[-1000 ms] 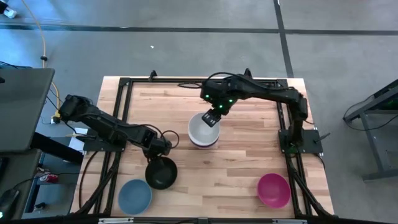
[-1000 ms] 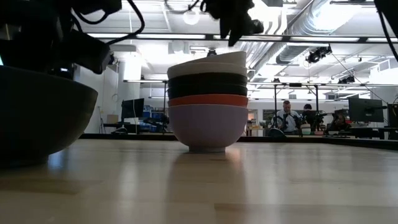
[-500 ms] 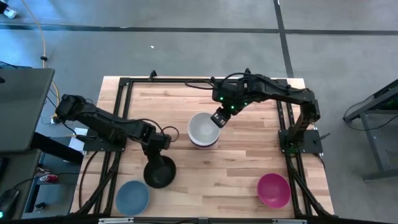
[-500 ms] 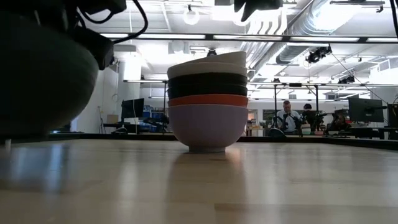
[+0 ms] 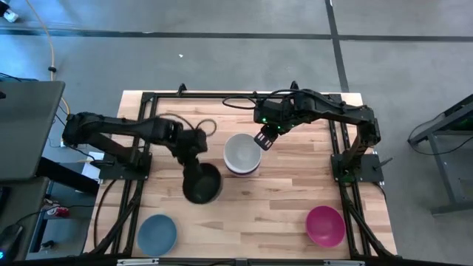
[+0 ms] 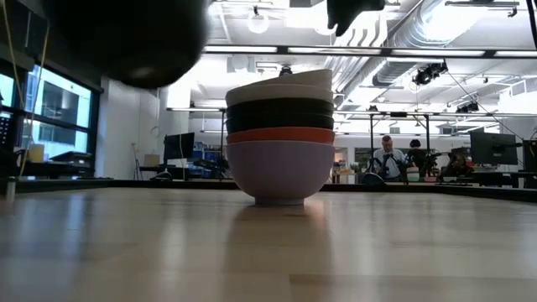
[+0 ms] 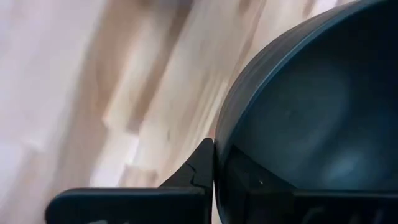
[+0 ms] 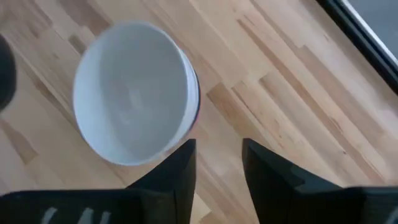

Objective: Nest bowls inside each other
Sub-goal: Stack the black bowl on top of the white bowl

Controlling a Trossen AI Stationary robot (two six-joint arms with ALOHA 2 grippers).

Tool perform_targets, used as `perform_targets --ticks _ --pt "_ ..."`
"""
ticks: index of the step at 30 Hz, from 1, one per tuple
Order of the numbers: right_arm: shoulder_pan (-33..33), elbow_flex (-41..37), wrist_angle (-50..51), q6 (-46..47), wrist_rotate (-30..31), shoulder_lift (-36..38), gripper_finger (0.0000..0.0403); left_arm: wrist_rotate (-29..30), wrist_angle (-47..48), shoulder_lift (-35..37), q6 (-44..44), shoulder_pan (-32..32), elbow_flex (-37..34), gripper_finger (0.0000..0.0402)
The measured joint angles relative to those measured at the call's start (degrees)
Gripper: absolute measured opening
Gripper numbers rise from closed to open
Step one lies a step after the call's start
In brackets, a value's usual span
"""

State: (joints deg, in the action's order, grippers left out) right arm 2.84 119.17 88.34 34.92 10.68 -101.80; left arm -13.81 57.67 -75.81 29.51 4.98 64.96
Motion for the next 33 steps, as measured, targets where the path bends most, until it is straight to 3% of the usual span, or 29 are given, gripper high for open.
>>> perform_targets --ticks 10,19,33 --pt "0.02 0.0 -4.12 -3.83 -4.78 -2.94 0.0006 8.76 12.27 0.0 -6.38 7.11 10.94 0.0001" --pt "0.14 -0.07 -4.37 -6.88 -8.2 -7.72 0.0002 9.14 12.03 -0.04 -7.66 8.89 11.2 0.0" --pt "3.19 -2.31 -5.5 -8.18 -8.72 -8.04 0.0 8.92 12.22 1.26 -8.67 8.87 11.24 0.0"
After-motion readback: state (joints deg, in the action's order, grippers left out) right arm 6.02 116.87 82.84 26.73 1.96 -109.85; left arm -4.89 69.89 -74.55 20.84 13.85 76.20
